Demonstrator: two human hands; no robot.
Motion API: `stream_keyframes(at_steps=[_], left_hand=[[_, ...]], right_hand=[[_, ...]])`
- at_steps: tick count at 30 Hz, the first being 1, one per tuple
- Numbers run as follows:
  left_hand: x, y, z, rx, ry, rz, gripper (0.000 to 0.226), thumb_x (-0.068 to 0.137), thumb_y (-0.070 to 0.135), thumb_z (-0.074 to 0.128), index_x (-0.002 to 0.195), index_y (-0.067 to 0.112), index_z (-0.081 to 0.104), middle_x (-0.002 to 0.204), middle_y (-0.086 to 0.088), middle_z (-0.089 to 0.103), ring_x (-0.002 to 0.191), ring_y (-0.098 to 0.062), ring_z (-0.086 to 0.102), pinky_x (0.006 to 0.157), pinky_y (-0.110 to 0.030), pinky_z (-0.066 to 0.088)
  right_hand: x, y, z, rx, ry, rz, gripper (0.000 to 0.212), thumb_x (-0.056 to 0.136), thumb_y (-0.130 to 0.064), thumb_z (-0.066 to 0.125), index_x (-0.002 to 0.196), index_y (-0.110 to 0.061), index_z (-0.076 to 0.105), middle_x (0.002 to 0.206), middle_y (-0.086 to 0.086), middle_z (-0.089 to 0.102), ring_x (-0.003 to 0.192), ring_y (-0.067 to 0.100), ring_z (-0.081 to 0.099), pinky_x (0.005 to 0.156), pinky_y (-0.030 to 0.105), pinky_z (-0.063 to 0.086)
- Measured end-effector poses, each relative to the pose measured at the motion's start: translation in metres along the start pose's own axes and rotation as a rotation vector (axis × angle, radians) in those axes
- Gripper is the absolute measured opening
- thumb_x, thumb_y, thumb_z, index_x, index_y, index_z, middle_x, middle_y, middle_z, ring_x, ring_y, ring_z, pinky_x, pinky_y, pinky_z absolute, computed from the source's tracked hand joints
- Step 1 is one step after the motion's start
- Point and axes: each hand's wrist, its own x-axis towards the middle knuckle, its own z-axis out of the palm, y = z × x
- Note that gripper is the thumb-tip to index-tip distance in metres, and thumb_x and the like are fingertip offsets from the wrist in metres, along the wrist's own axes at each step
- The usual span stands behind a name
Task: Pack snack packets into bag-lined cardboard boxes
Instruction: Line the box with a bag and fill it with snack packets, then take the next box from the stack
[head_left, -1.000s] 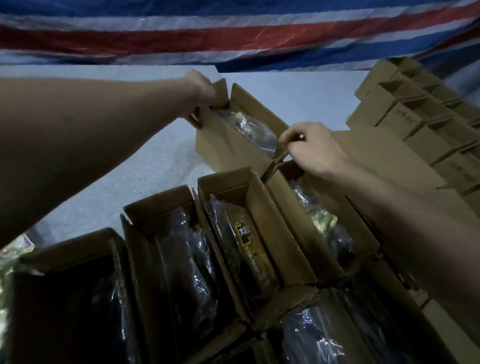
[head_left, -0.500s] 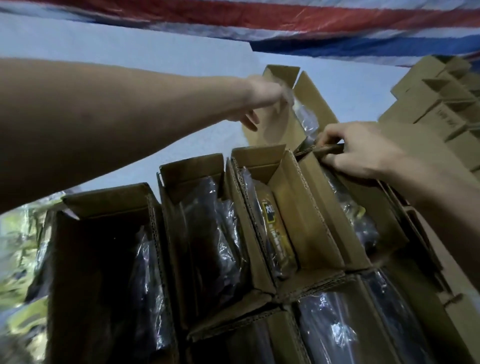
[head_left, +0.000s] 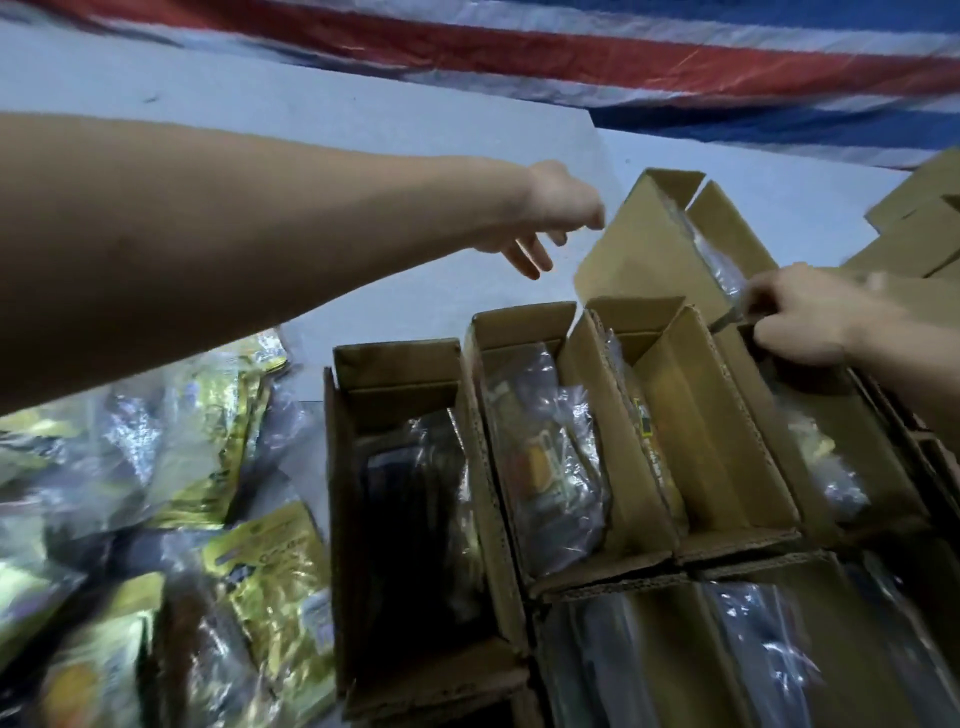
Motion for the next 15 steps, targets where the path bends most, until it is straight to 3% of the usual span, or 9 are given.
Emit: stream_keyframes(at_steps=[3,6,9,12,15], left_hand=[[-0.028,-0.02,-0.031,-0.022,0.046,-0.031,0.045,0.102,0.031,0.053,0.14,0.007,0.049,0.134,-0.011,0.058,0.095,-0.027,0.066,0.072,-0.036,0.058],[-0.064,-0.048,-0.062,-0.057,0.127,-0.039,0.041,0.101,0.03,0.054,0.135,0.006,0.051,0.122,-0.009,0.063,0.094,-0.025,0.068,0.072,-0.035,0.059],[-0.109,-0.08,-0.09,-0.066,0.237,-0.007,0.028,0.1,0.027,0.055,0.12,0.008,0.06,0.111,-0.007,0.068,0.092,-0.022,0.069,0.075,-0.032,0.058],[-0.162,-0.116,-0.116,-0.058,0.354,0.017,0.013,0.098,0.021,0.056,0.103,0.013,0.065,0.104,-0.005,0.071,0.083,-0.019,0.064,0.072,-0.027,0.051],[-0.219,-0.155,-0.137,-0.015,0.463,0.054,0.014,0.094,0.012,0.055,0.1,0.011,0.068,0.096,-0.007,0.07,0.078,-0.016,0.059,0.064,-0.021,0.045]], right_hand=[[-0.013,-0.033,-0.012,-0.016,0.222,0.097,0.007,0.082,-0.017,0.065,0.088,-0.016,0.067,0.095,0.017,0.066,0.096,0.036,0.057,0.104,0.051,0.037],[-0.045,-0.088,-0.023,0.134,0.405,0.02,0.017,0.075,-0.01,0.061,0.09,-0.016,0.066,0.095,0.018,0.067,0.099,0.043,0.059,0.095,0.054,0.047],[-0.09,-0.156,-0.03,0.279,0.397,-0.118,0.031,0.07,-0.008,0.056,0.094,-0.024,0.068,0.1,0.011,0.07,0.102,0.04,0.06,0.094,0.049,0.05],[-0.13,-0.22,-0.027,0.394,0.376,-0.248,0.032,0.074,-0.008,0.053,0.094,-0.028,0.068,0.094,0.003,0.068,0.096,0.032,0.061,0.089,0.041,0.05],[-0.16,-0.279,-0.015,0.499,0.347,-0.345,0.03,0.078,-0.006,0.05,0.091,-0.026,0.067,0.086,-0.004,0.064,0.089,0.025,0.059,0.082,0.035,0.049]])
